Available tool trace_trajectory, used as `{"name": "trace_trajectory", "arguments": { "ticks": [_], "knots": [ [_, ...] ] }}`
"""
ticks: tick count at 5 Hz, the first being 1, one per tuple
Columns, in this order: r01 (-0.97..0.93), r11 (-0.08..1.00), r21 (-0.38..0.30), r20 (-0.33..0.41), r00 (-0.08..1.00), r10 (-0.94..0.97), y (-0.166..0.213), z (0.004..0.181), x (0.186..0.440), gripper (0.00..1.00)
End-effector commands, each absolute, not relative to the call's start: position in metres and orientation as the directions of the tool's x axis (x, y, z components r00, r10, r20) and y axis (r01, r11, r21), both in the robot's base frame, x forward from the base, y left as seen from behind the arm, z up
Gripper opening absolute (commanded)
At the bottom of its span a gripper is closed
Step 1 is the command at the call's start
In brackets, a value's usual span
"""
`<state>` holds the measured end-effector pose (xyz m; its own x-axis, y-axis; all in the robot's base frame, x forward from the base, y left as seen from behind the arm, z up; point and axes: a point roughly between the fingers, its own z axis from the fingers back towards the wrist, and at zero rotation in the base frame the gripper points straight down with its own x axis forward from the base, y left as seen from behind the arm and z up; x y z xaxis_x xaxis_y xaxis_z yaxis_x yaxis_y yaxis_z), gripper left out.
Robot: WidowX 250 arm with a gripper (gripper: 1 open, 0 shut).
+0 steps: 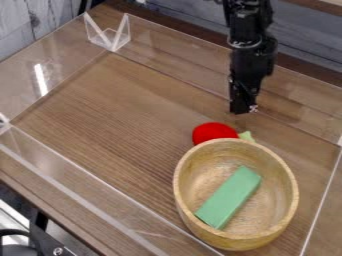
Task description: Move the red object to the right side of the table
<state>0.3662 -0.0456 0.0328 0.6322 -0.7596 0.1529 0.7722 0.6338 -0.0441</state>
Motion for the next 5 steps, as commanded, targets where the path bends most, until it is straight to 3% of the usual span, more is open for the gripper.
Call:
{"name": "trace_trajectory", "arguments": {
  "ticks": [1,5],
  "knots": [
    [0.774,0.633,0.001,0.204,0.619,-0.758,-0.0468,0.0487,0.3784,0.00],
    [0.756,0.655,0.008,0.226,0.637,-0.737,-0.0452,0.0578,0.3750,0.00]
  ]
}}
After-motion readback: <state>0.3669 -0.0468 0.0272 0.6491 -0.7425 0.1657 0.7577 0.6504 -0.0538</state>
